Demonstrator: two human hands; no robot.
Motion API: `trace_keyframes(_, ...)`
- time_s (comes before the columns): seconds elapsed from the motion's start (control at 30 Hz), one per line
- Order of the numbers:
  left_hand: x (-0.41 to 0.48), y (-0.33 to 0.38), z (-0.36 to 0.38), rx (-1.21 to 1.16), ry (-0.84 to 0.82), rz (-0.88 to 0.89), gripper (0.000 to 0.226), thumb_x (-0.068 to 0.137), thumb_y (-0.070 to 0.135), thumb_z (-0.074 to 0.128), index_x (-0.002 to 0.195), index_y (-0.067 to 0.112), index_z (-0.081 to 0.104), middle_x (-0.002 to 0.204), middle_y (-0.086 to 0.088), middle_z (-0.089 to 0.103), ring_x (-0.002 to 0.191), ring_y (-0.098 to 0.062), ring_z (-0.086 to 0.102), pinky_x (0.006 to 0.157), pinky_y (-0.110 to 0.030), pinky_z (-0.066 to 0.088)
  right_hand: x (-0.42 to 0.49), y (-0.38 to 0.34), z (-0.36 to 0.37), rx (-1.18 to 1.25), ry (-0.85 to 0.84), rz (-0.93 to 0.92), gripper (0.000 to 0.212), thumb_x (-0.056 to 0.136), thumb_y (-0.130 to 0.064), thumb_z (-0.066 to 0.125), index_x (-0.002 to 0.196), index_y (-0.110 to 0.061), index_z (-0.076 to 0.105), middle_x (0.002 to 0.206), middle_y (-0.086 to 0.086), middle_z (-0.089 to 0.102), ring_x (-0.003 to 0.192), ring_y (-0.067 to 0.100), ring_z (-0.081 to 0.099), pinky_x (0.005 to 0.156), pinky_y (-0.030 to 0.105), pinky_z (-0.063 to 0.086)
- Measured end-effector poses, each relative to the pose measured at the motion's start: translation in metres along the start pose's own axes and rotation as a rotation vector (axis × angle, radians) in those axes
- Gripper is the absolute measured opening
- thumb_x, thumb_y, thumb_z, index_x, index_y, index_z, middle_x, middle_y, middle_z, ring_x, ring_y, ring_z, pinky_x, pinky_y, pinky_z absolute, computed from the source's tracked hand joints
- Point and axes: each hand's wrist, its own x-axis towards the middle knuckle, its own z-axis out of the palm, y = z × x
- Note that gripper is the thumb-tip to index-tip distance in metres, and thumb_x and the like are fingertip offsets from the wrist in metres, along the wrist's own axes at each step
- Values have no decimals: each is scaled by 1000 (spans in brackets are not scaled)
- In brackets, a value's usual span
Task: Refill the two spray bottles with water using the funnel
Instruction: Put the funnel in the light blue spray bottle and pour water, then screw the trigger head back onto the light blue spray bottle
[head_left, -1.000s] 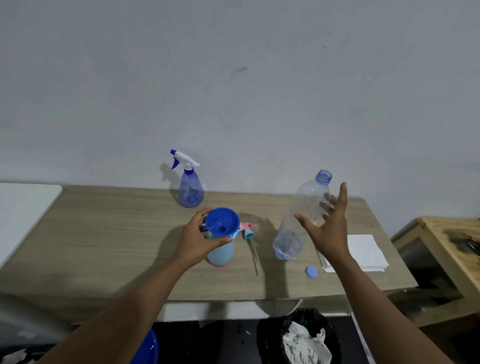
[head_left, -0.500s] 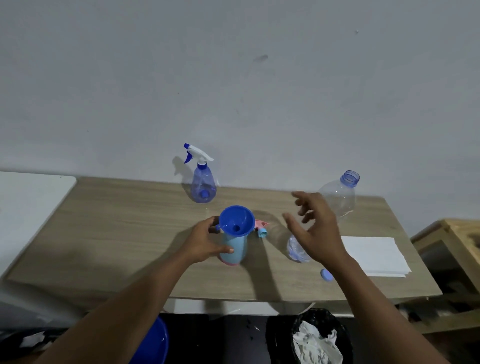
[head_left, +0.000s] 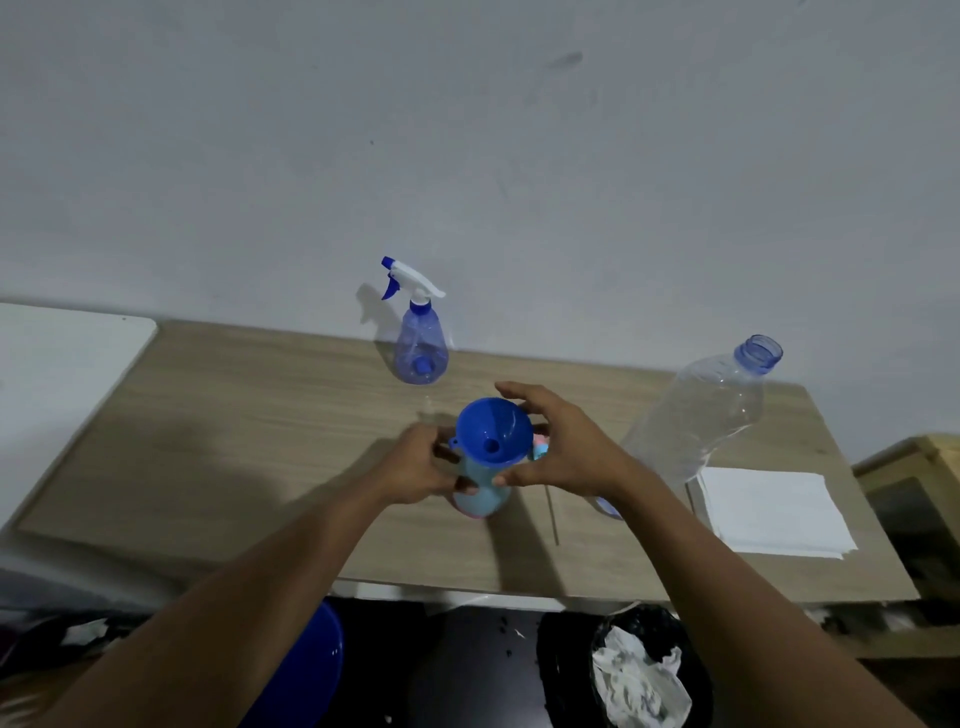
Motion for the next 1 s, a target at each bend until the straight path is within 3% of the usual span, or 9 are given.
trace_keyframes(0.1,-2,1,0,11,-10,-8,61,63,19,93,117,18,64,106,4,70,99,-11,67,81,-28,59,4,1,2,16,-1,3,100,61,-31,95,146,-33,43,141,-14,53,124,6,57,103,37,53)
trace_keyframes(0.27,-4,5,1,0,4,-4,56,67,13,91,110,30,60,102,15,65,95,-5,63,65,-10,50,1,3,6,77,57,20,98,60,-34,94,143,-41,42,136,-16,52,122,12,59,99,42,55)
trace_keyframes(0.43,-6,1,1,-73,-14,32,59,67,8,90,108,38,61,111,11,69,101,-6,66,83,-25,57,-5,-4,3,345,266,52,95,64,-14,95,142,-34,44,130,0,52,110,20,67,87,39,61)
trace_keyframes(0.6,-16,-12,-4,-115,60,26,63,63,4,92,114,30,62,110,5,70,94,5,66,79,-18,53,-15,3,-5,469,461,122,95,66,-11,93,142,-35,41,127,0,54,109,15,65,78,20,57)
trace_keyframes(0.73,-27,-22,-16,-123,105,17,62,64,5,91,116,27,64,112,9,70,96,4,66,74,-10,51,-29,26,11,308,353,211,93,60,-21,97,133,-29,41,126,0,57,105,19,64,76,27,60)
trace_keyframes(0.87,-32,-28,-19,-119,135,11,65,64,6,91,122,21,64,114,6,71,97,1,67,74,-10,51,-45,47,42,172,231,319,78,54,-27,99,111,-26,45,118,-5,57,96,11,61,72,19,55)
trace_keyframes(1.0,-34,-26,-19,-112,139,8,66,65,10,92,123,24,64,114,9,71,102,-3,66,76,-8,50,-51,62,69,72,144,346,71,51,-30,99,107,-22,56,106,-13,60,93,9,61,73,13,49)
